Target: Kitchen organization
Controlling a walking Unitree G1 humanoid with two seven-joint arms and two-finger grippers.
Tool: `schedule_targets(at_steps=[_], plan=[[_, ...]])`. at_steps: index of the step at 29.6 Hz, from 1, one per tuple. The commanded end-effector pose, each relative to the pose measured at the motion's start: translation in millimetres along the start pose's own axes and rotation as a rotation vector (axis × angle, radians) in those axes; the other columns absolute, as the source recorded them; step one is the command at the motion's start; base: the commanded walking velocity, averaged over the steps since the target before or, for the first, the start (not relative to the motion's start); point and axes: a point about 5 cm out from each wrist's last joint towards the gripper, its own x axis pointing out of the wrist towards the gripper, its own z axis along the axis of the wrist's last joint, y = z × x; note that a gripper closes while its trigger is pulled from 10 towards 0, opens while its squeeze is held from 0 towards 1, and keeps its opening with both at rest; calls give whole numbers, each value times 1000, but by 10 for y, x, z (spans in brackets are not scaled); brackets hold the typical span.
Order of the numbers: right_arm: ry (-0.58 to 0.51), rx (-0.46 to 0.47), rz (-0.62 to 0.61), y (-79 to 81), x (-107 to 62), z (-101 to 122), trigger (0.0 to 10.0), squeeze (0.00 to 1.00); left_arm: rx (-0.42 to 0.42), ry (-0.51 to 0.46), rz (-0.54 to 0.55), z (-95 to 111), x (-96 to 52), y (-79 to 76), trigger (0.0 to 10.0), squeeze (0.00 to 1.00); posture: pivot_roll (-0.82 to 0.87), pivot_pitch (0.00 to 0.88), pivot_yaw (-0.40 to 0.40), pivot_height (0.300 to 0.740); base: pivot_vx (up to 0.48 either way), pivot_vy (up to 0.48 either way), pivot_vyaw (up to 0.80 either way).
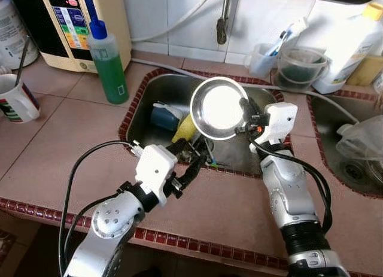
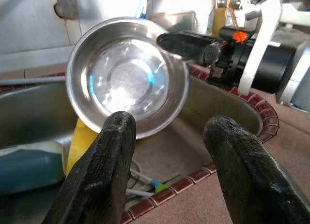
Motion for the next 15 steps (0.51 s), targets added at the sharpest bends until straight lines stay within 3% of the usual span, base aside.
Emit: schedule_targets(at_steps=[1, 8, 15], plan=[[16, 51, 1, -13, 29, -2, 10000, 0, 1, 8, -30, 14, -16, -48, 10000, 0, -16, 239, 1, 740, 0, 0, 0], [73, 162, -53, -62, 30, -82, 10000, 0, -1, 8, -31, 35, -9, -47, 10000, 0, -12, 247, 1, 740, 0, 0, 0], [152, 193, -104, -119, 38, -163, 10000, 0, -6, 2, -29, 59, 8, -58, 10000, 0, -12, 246, 2, 740, 0, 0, 0]])
